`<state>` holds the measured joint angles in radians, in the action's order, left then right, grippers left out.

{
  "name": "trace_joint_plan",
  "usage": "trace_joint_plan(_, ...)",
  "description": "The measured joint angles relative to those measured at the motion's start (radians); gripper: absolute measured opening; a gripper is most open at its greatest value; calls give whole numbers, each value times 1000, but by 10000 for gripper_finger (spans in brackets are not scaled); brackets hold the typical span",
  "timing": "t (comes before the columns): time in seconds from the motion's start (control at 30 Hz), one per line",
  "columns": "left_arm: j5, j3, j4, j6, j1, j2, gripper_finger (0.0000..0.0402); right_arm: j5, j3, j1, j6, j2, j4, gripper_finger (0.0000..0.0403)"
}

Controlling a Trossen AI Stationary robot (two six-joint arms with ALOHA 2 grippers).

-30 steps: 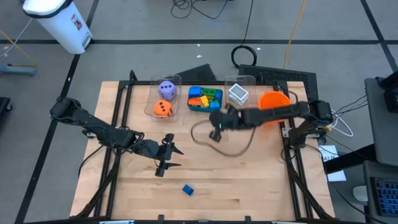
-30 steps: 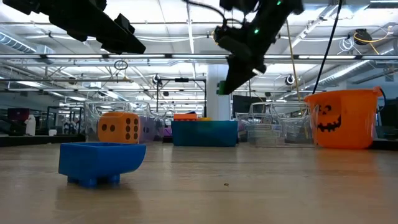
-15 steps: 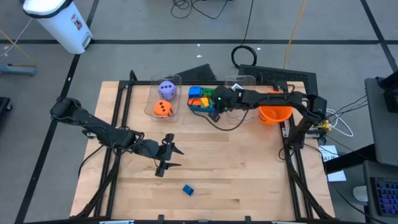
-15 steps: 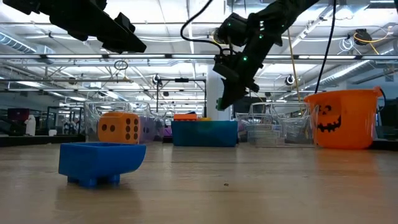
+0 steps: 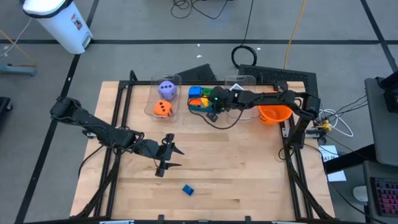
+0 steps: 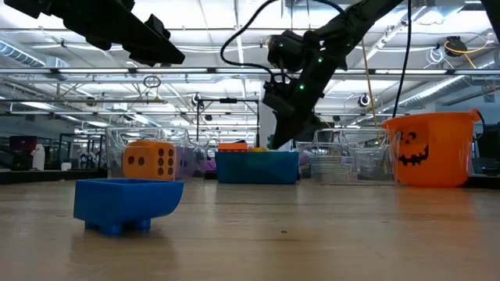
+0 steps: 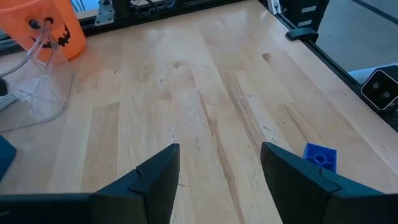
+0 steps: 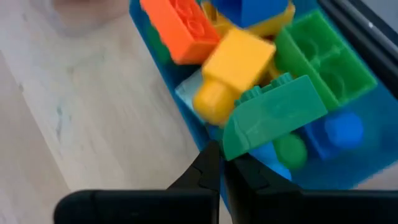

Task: Pick & Place Toys
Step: Put the green game piece into the blue bin

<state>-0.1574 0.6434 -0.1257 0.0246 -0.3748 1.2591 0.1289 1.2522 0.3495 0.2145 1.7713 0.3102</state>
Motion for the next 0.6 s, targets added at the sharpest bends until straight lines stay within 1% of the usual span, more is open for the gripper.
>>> trace_joint_plan(0.4, 0, 0, 1, 0, 0, 0, 230, 0, -1, 21, 0, -1, 15, 0)
trace_joint_plan(0.6, 0, 0, 1, 0, 0, 0, 230, 0, -1, 21, 2, -1, 15, 17)
